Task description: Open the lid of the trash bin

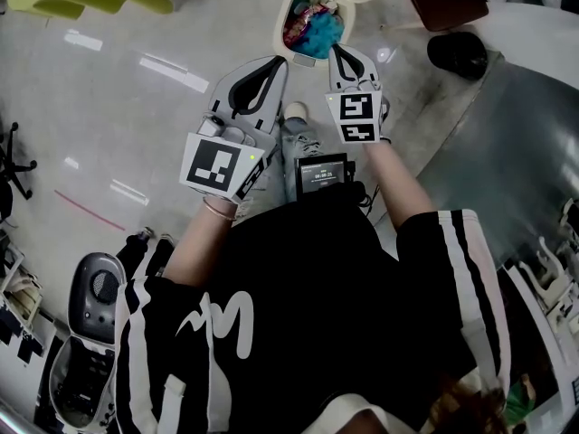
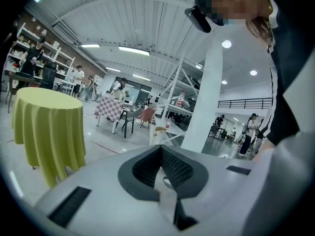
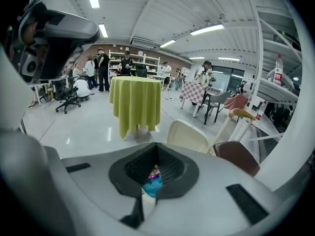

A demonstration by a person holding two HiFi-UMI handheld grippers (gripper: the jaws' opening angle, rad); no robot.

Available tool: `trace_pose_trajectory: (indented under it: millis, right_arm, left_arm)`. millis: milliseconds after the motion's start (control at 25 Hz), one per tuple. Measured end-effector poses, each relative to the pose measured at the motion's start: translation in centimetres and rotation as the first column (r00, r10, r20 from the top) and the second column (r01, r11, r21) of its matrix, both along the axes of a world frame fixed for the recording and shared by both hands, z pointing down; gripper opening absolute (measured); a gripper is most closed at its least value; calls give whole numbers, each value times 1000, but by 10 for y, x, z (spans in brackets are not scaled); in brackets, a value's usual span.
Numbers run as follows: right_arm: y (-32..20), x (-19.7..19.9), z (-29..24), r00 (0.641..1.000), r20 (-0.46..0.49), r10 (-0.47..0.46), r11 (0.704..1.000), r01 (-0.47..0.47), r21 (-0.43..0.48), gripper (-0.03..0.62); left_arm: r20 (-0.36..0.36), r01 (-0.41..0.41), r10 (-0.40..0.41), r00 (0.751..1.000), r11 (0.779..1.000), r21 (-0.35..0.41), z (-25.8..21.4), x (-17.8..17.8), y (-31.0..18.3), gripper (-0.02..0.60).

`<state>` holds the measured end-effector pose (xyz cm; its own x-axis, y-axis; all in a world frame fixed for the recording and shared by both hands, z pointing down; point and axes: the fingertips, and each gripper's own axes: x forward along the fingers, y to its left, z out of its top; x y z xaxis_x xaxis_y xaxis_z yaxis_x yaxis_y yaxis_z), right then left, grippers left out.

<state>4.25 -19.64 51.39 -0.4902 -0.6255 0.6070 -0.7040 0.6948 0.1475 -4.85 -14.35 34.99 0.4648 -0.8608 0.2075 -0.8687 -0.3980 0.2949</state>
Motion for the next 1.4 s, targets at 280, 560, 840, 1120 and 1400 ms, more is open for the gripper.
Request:
trace_pose_trajectory:
  millis: [280, 560, 840, 1120, 1400]
  right_arm:
    - [0, -2, -19, 1000, 27, 1, 1000, -2, 18, 3]
    - [1, -2, -32, 999, 39, 7, 999, -9, 34, 3]
    - [0, -2, -49, 998, 64, 20, 998, -23, 56, 3]
    - [1, 1, -61, 996, 84, 21, 997, -26, 68, 3]
    - [12, -3, -74, 995, 97, -9, 997, 1, 78, 3]
  left_arm:
    - [-6, 6, -6, 1000, 1000, 5, -6, -3, -1, 7]
    - [-11, 16, -16, 1000, 1000, 19, -12, -7, -2, 6]
    - [-21, 25, -24, 999, 999, 43, -20, -10, -6, 7]
    - [-12, 25, -24, 1000, 998, 66, -30, -12, -11, 7]
    - [-7, 14, -14, 1000, 997, 77, -39, -10, -8, 8]
